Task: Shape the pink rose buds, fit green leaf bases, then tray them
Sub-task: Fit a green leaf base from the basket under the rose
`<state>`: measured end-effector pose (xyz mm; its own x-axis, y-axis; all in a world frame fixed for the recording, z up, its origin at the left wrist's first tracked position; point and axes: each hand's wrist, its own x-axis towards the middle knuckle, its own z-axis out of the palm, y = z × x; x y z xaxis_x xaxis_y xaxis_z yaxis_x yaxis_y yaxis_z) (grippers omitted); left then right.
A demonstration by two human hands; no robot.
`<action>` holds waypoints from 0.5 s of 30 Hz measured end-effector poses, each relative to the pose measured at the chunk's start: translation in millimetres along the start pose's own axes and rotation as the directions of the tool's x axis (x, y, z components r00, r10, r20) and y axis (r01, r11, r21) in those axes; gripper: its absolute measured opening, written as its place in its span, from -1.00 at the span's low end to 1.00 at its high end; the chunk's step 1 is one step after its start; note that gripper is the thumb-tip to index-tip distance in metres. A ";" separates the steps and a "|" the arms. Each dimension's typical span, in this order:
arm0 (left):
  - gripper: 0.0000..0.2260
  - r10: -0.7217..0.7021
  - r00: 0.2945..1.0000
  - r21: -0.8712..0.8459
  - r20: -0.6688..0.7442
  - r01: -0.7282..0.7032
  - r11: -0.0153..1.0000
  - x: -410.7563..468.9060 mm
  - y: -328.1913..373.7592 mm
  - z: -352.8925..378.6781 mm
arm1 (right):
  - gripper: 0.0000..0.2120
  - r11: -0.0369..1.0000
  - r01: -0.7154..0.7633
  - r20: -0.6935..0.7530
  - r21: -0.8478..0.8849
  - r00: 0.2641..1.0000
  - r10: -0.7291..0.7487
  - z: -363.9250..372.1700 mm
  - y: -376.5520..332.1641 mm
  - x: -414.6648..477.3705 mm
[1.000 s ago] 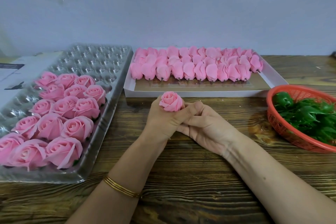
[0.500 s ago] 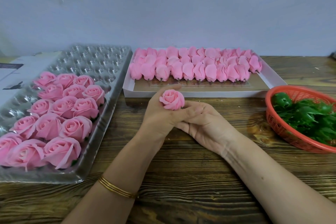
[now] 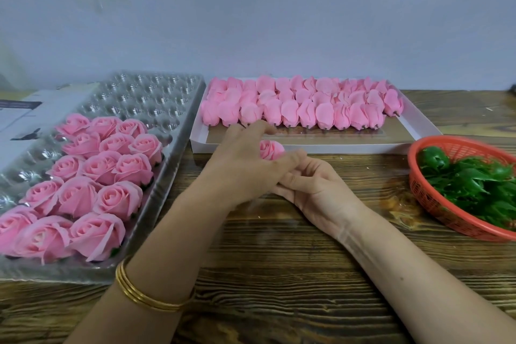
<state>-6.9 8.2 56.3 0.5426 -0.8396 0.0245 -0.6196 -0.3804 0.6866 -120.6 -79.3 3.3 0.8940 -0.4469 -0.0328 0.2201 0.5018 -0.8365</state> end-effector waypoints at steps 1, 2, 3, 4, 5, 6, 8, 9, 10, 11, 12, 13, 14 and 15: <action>-0.48 -0.008 0.999 0.059 0.042 0.006 0.998 1.5 3.1 -0.8 | -0.81 1.000 0.010 -0.002 -0.004 1.000 -0.010 0.2 0.0 -0.3; -0.52 -0.012 0.997 0.122 0.073 0.003 0.993 2.7 5.4 -0.4 | -0.80 1.000 0.019 -0.004 -0.007 1.000 -0.019 -0.1 0.4 -0.1; -0.56 -0.007 0.996 0.180 0.088 -0.009 0.984 3.9 6.7 0.9 | -0.80 1.000 0.025 -0.006 -0.008 1.000 -0.025 -0.3 0.8 0.2; -0.60 0.002 0.996 0.221 0.088 -0.022 0.975 4.6 7.4 2.7 | -0.80 0.999 0.031 -0.009 -0.009 0.999 -0.031 -0.7 1.2 0.7; -0.63 0.013 0.997 0.241 0.077 -0.031 0.970 5.0 7.2 4.4 | -0.79 0.999 0.036 -0.011 -0.012 0.999 -0.036 -0.2 1.1 0.7; -0.65 0.024 0.998 0.247 0.062 -0.038 0.968 5.1 6.8 5.9 | -0.79 0.999 0.040 -0.011 -0.018 0.999 -0.040 0.1 0.9 0.6; -0.70 0.048 0.998 0.248 0.033 -0.055 0.967 5.1 5.7 7.3 | -0.78 0.999 0.047 -0.008 -0.025 0.999 -0.047 -0.3 1.0 0.4; -0.73 0.062 0.998 0.250 0.021 -0.065 0.966 4.8 5.3 7.5 | -0.80 0.999 0.049 -0.007 -0.023 0.999 -0.049 -0.3 1.1 0.0; -0.75 0.075 0.997 0.251 0.011 -0.076 0.965 4.4 5.0 7.6 | -0.83 0.999 0.050 -0.005 -0.020 0.999 -0.050 -1.0 1.6 0.0; -0.76 0.087 0.996 0.250 0.005 -0.086 0.964 4.0 4.9 7.6 | -0.84 0.999 0.051 -0.007 -0.018 0.999 -0.051 -1.2 2.1 0.3; -0.77 0.095 0.995 0.243 0.004 -0.093 0.966 3.8 4.9 8.1 | -0.81 0.998 0.052 -0.013 -0.022 0.999 -0.053 -1.8 2.9 0.9; -0.78 0.101 0.995 0.232 0.007 -0.100 0.968 3.9 4.9 8.9 | -0.77 0.998 0.052 -0.021 -0.031 0.998 -0.052 -1.5 3.3 1.1; -0.79 0.107 0.994 0.223 0.012 -0.107 0.969 4.2 4.6 9.9 | -0.75 0.998 0.054 -0.031 -0.043 0.998 -0.055 -1.6 3.7 1.5; -0.79 0.113 0.993 0.218 0.015 -0.114 0.969 4.8 4.1 11.1 | -0.74 0.997 0.057 -0.038 -0.054 0.998 -0.059 -1.1 4.0 1.8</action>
<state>-13.1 -1.7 51.1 0.4605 -0.8830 0.0912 -0.7861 -0.3579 0.5040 -118.6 -78.9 -0.7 0.8640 -0.5034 -0.0045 0.2491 0.4352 -0.8652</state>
